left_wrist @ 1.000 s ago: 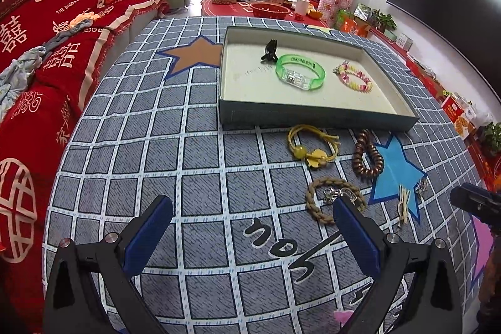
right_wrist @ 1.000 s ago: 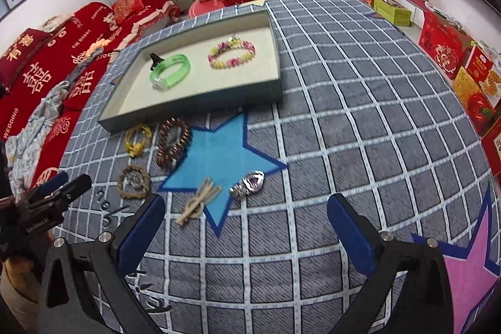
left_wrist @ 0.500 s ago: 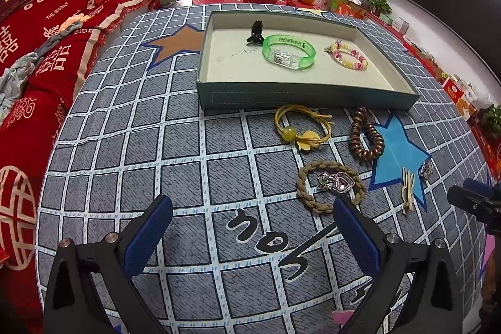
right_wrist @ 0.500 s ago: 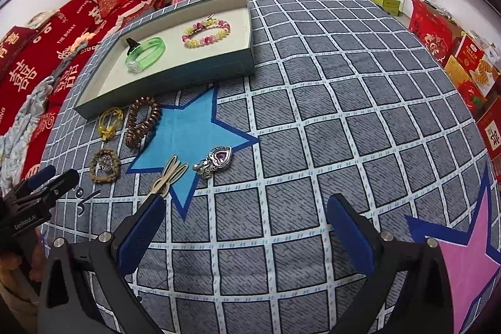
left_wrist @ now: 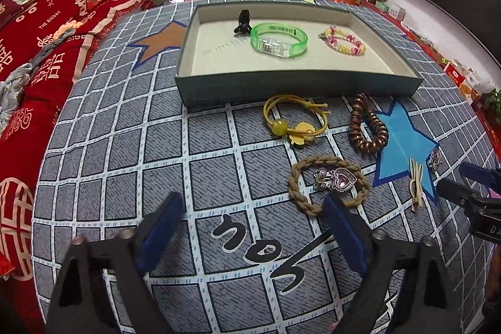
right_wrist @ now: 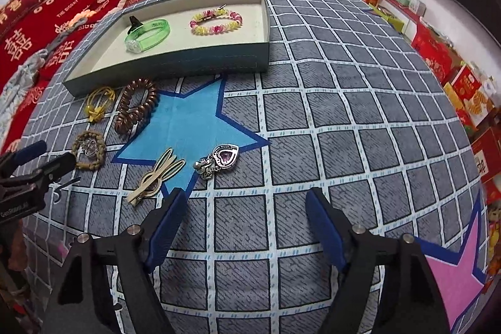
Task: Organize jewelry
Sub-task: 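Move both tools back toward the braided bracelet and heart pendant, then grasp the brown braided bracelet with the left tool while the right tool grasps the silver heart pendant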
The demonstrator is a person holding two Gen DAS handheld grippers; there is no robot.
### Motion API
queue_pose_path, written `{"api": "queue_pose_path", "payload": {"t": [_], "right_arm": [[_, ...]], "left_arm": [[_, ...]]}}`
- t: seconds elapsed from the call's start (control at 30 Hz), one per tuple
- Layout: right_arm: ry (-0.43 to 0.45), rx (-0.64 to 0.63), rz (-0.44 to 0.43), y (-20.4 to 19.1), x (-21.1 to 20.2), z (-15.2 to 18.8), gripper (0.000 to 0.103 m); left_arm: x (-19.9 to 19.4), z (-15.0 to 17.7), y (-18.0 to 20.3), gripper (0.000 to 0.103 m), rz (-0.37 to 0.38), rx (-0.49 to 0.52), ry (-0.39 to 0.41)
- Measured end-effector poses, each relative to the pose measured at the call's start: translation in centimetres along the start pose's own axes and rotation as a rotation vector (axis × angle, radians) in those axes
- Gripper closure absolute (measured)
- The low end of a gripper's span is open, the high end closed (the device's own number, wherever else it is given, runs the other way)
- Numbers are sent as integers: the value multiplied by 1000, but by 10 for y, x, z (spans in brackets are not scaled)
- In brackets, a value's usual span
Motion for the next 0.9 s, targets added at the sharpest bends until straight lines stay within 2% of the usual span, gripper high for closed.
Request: {"api": "queue_pose_path", "payload": {"t": [0.13, 0.23, 0.3, 0.53, 0.6, 0.63, 0.67, 0.7, 0.77, 0.83, 0.9], "right_arm": [[10, -18, 19, -3, 2, -5, 22], [17, -36, 37, -6, 4, -9, 22], [22, -44, 41, -7, 6, -12, 23], [43, -36, 44, -10, 7, -25, 38], [47, -41, 45, -13, 7, -26, 44], [48, -45, 44, -15, 6, -26, 50], [51, -47, 48, -16, 5, -27, 61], [53, -50, 47, -18, 5, -27, 66], [54, -54, 52, -20, 4, -26, 70], [59, -51, 52, -20, 3, -26, 71], [64, -45, 53, -19, 2, -25, 84]], "left_arm": [[1, -4, 4, 4, -1, 8, 8], [2, -7, 11, 12, 10, 23, 5], [4, -8, 14, 13, 8, 30, 3], [3, -9, 23, 28, 2, 73, 11], [2, -8, 25, 34, 7, 80, 12], [2, -9, 26, 42, 9, 83, 14], [1, -9, 28, 52, 14, 88, 15], [0, -9, 29, 58, 18, 94, 15], [-1, -8, 33, 80, 28, 107, 15], [-3, -7, 35, 81, 56, 108, 11], [-6, -6, 35, 82, 94, 88, 13]]}}
Point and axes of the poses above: each gripper's, at about its wrist camera, not at the fingertips, and x roughly the way its jaws point, y to its right, z to its underside, the point moved 10 cm from there along x, roughly the way its jaws point, and after that the axes turned 10 degrees about -y, right-handed, at the moved point
